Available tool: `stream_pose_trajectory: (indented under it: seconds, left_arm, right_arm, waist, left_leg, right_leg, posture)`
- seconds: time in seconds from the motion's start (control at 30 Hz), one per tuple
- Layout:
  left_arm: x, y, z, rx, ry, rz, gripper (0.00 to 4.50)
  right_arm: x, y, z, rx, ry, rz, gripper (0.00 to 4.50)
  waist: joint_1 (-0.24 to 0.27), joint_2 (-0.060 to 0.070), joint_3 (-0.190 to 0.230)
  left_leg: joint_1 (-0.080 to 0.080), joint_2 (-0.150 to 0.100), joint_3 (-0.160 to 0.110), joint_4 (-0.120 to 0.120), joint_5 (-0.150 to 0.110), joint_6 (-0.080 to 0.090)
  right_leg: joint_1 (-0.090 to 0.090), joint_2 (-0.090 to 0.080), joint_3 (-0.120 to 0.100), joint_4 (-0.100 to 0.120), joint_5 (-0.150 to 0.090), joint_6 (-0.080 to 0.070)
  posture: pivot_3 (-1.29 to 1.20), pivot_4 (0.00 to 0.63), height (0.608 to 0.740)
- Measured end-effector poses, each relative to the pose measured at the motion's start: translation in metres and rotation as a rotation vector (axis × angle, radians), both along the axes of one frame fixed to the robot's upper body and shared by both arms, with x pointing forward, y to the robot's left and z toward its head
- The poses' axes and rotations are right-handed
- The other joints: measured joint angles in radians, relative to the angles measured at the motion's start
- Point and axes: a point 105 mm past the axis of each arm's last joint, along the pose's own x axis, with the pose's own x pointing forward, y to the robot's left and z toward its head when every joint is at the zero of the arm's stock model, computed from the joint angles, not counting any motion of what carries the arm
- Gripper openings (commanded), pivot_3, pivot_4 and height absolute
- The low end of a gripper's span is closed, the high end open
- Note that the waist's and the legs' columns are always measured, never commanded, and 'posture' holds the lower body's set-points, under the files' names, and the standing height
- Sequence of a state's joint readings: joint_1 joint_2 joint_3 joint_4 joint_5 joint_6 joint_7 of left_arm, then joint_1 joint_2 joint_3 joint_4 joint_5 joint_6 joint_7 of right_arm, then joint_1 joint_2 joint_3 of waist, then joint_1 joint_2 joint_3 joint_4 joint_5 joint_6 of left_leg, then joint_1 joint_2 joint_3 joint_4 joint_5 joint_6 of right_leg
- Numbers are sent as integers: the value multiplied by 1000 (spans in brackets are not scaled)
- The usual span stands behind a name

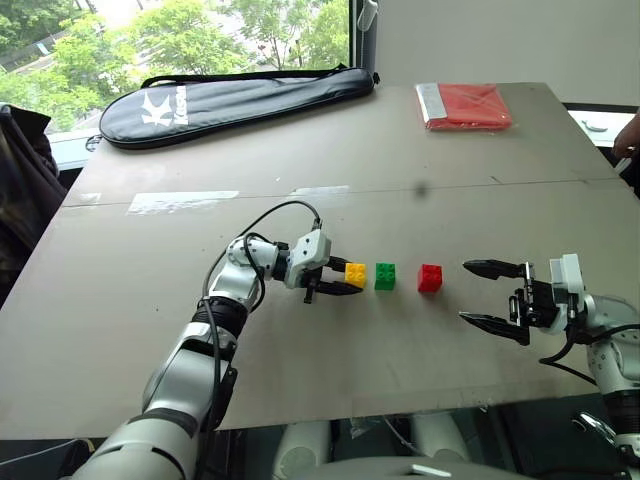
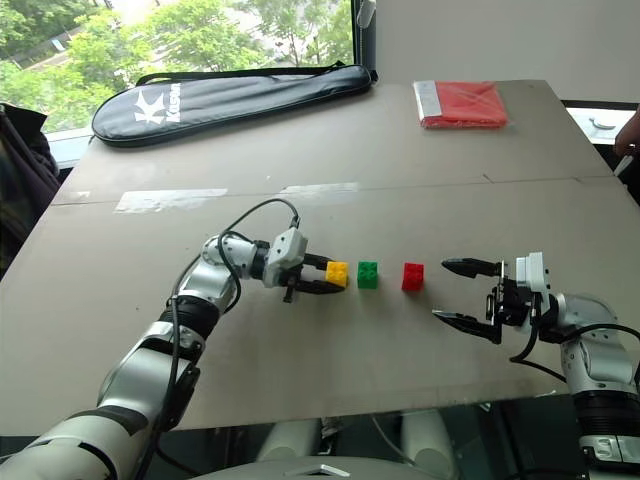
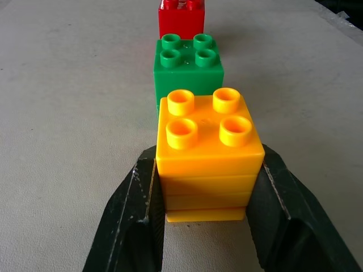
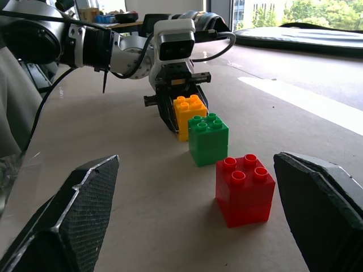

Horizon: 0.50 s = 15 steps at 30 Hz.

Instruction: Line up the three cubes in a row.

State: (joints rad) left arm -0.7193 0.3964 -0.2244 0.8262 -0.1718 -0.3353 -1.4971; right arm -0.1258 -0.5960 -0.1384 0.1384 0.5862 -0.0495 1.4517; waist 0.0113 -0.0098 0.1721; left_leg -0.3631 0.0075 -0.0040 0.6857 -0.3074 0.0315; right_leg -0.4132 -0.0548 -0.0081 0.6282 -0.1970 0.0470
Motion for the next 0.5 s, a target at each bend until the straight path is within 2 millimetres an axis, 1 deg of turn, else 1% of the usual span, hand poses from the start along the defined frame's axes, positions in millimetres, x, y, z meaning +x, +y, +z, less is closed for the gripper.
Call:
stream_pose_trajectory:
  seconds: [0.37,0.4,0.43,0.47,0.5]
  left_arm:
    - [2,7,0,-5,9,37,1329]
    - [2,8,0,-7,18,44,2346]
    - [2,11,-3,5,31,56,2640]
    - [0,13,-5,0,37,64,3245]
    - [-1,13,-5,-1,38,63,3657]
  right_arm:
    - [1,0,1,1,-4,-8,4500]
    - [2,0,2,1,-7,-7,4500]
    - [3,1,3,0,-11,-5,4500]
    - [3,1,3,-1,-13,-5,4500]
    - [3,1,3,-1,-13,-4,4500]
  waist:
    - [-9,0,0]
    - [-11,0,0]
    - [-15,0,0]
    - [-20,0,0]
    - [-20,0,0]
  left_leg:
    - [2,1,-2,1,0,0]
    - [2,1,-2,1,0,0]
    - [2,1,-3,1,0,0]
    - [2,1,-4,1,0,0]
    - [2,1,-4,1,0,0]
  right_leg:
    - [0,1,0,4,0,0]
    - [0,1,0,5,0,0]
    - [0,1,0,5,0,0]
    - [0,1,1,5,0,0]
    - [0,1,1,5,0,0]
  posture:
    - [0,150,740]
    - [0,150,740]
    - [0,150,740]
    - [0,150,740]
    - [0,150,740]
